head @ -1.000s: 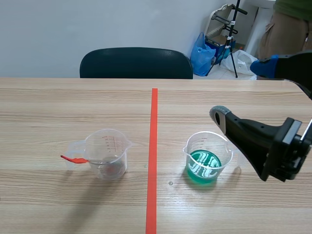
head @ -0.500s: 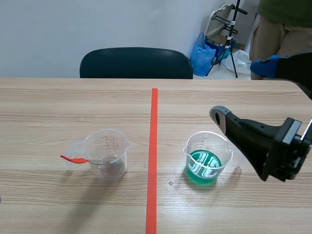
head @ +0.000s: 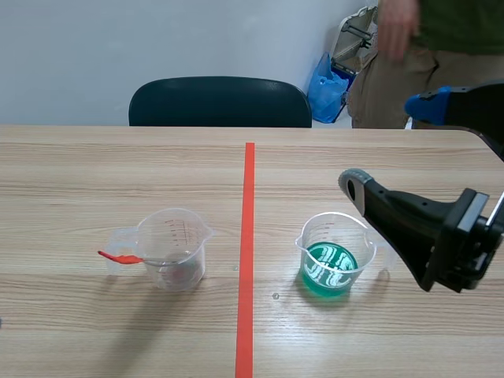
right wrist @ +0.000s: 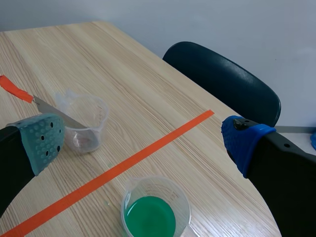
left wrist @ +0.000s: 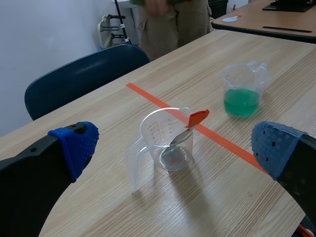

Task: Do the redox reaction experiment

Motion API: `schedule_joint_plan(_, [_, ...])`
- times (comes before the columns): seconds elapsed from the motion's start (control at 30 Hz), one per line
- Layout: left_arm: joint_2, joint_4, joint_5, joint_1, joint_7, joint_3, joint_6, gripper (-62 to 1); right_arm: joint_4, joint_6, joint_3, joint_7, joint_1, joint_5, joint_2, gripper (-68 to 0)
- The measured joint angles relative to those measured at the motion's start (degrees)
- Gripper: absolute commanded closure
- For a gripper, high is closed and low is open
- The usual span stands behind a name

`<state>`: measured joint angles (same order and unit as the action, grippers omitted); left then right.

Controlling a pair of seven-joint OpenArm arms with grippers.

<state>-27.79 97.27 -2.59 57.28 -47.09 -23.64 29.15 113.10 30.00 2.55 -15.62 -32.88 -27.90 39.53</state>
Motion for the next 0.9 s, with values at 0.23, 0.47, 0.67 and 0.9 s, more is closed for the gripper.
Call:
schedule_joint_plan(0.23, [0.0, 0.0, 0.0, 0.0, 0.2, 0.0, 0.0, -62.3, 0.0, 0.0, 0.0, 0.0, 0.0, 0.0, 0.0, -67.9])
schedule_joint_plan(0.47, [0.0, 0.0, 0.0, 0.0, 1.1, 0.0, 0.0, -62.3, 0.0, 0.0, 0.0, 0.0, 0.0, 0.0, 0.0, -67.9])
schedule_joint_plan(0.67, [0.0, 0.0, 0.0, 0.0, 1.1, 0.0, 0.0, -62.3, 0.0, 0.0, 0.0, -0.4, 0.0, 0.0, 0.0, -67.9])
schedule_joint_plan(0.9, [0.0, 0.0, 0.0, 0.0, 1.1, 0.0, 0.0, -62.3, 0.0, 0.0, 0.0, -0.4, 0.0, 0.0, 0.0, -67.9])
